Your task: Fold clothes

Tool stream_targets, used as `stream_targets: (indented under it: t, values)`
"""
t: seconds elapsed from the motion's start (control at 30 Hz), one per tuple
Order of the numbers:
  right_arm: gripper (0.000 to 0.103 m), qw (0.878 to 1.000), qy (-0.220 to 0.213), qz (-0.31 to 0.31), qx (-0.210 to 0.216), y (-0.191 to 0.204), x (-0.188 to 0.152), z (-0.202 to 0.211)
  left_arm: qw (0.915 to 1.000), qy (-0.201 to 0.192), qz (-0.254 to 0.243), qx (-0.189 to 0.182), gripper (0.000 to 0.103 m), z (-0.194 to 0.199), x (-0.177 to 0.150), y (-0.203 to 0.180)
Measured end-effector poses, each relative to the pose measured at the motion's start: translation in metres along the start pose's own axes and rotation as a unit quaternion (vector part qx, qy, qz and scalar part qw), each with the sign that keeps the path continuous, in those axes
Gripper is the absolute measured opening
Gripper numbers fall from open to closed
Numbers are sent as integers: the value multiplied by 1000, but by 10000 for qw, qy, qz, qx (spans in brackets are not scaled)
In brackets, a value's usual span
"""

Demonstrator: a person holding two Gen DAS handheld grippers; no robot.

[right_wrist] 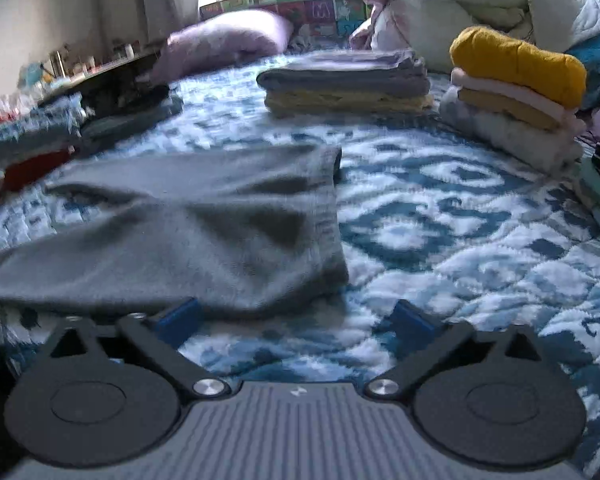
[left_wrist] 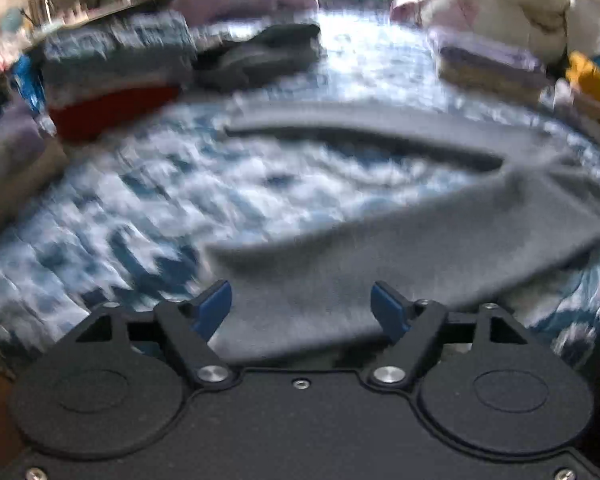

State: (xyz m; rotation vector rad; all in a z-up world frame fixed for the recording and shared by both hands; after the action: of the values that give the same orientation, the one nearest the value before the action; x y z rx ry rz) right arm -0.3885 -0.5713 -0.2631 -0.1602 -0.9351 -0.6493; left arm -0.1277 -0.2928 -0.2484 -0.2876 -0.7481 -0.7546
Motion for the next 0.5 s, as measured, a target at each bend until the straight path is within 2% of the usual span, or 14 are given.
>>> stream_targets:
  t: [0.03,0.07,0.1,0.2,0.5]
  values:
    - [103,9996,249,46,-84,0,-6,-7,9995,303,92,-23,85,-12,-9,0]
    - [103,9985,511,92,-170,0,-12,-15,9997,210,124,14,88,-18,-14,-1]
    - [103,9977,568,239,-292,2,-16,-19,9998,205,46,32,89,-18,-13,-4]
    - [103,9968,592,344,-423,6,-17,-21,9996,265,49,49,90,-19,-12,-6]
    - [103,9970,579,217,-457,4,-16,-26,9996,246,80,-106,97,-20,-15,-5]
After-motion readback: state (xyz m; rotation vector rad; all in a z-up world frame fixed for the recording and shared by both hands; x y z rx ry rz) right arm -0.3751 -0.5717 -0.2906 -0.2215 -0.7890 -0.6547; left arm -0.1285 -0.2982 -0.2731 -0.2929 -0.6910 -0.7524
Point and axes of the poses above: each gripper's, at about its wrist camera, not at the fingertips, and z roughly against the way its jaws point, y to its left, x to its top, the point moved 7 cm from there along -z, roughly the way its jaws point, and after that the axes turned 4 degrees about -y, right-handed, at the moved point
